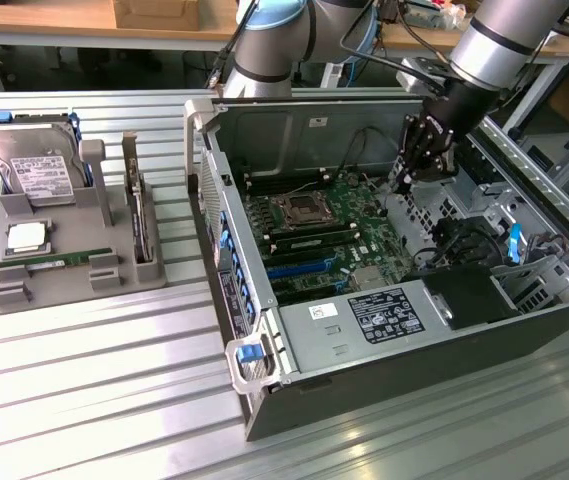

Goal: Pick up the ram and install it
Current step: 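Press down the ram until it locks into place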

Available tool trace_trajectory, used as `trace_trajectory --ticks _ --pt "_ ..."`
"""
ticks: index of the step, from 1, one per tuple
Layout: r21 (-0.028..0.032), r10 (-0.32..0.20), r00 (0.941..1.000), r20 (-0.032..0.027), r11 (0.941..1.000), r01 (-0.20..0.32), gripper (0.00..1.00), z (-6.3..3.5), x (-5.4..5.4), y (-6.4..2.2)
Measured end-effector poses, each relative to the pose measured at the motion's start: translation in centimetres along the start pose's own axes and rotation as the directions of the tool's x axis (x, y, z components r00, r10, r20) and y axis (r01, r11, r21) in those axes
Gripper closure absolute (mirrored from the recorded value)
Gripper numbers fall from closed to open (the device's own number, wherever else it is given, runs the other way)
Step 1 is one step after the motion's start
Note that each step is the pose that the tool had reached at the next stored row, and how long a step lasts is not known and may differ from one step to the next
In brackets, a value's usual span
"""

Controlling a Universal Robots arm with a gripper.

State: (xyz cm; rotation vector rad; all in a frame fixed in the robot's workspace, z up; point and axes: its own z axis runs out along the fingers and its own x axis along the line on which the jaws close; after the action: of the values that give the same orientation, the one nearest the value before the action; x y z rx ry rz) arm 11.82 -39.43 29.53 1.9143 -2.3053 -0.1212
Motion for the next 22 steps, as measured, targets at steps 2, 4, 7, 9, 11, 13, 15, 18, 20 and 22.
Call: trace_trajectory --ticks 2,4,7,9,11,13,15,18,20,22 --pt "-0.0017 0.046 0.9989 0.0014 0.9989 -0.046 0.89 0.02 0.0 0.0" --pt "-0.0025 0.074 0.9973 0.0016 0.9973 -0.074 0.89 0.04 0.0 -0.01" --pt "-0.0047 0.152 0.9884 0.0008 0.9884 -0.152 0.89 0.13 0.0 -0.02" --pt "-0.0066 0.204 0.9789 0.0015 0.9789 -0.204 0.89 0.19 -0.01 -0.03" --pt "-0.0088 0.254 0.9673 0.0028 0.9673 -0.254 0.89 0.25 -0.01 -0.04" --pt "-0.0113 0.301 0.9538 0.0046 0.9537 -0.3 0.89 0.3 -0.02 -0.05" --pt "-0.0135 0.332 0.9432 0.0065 0.9431 -0.332 0.89 0.33 -0.02 -0.05" --pt "-0.017 0.381 0.9244 0.0094 0.9244 -0.381 0.89 0.37 -0.02 -0.06" --pt "-0.0217 0.438 0.8987 0.0129 0.8987 -0.438 0.89 0.42 -0.02 -0.06" --pt "-0.0272 0.495 0.8688 0.0168 0.8689 -0.494 0.89 0.46 -0.03 -0.07"
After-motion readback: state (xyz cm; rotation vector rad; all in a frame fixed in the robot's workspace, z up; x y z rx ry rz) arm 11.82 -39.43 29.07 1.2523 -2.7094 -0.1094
